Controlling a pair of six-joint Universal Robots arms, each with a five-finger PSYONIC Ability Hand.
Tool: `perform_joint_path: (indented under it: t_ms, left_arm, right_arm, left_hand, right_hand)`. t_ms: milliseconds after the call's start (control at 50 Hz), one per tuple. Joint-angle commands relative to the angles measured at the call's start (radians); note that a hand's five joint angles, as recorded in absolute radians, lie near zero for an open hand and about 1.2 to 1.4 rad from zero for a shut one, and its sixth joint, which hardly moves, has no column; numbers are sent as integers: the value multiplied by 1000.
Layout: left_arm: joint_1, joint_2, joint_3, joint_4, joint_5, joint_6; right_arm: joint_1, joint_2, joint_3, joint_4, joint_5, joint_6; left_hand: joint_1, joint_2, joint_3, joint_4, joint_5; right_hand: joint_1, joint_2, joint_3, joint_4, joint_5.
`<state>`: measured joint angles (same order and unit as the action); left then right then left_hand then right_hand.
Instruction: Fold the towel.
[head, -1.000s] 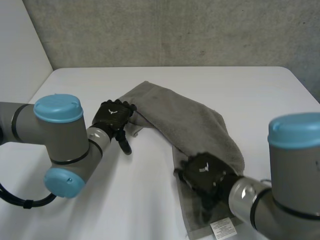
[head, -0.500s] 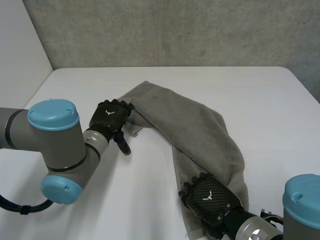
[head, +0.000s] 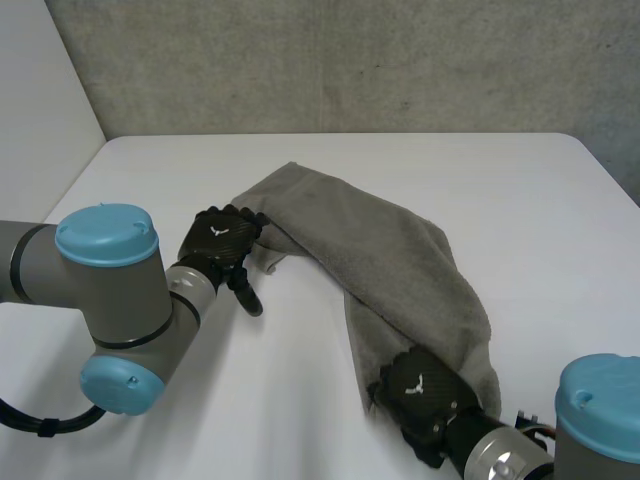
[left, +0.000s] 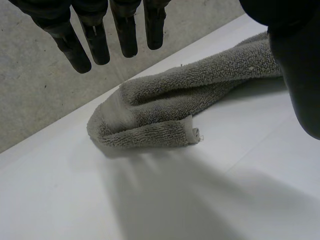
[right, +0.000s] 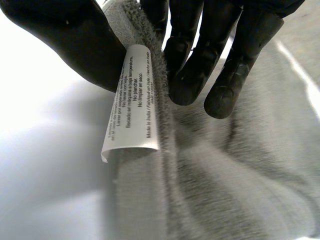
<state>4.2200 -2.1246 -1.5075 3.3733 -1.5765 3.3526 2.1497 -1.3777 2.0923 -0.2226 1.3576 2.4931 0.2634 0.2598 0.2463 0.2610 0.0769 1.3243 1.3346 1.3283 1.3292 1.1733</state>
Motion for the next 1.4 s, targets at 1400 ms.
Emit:
perform_joint_path:
  t_ms: [1400]
  left_arm:
    - [6, -505, 744, -204, -11, 11]
  right_arm:
    - [-355, -313, 28, -150, -54, 337]
  left_hand:
    - [1133, 1136, 1150, 1135, 1145]
  right_hand:
    - [72, 62, 68, 67, 48]
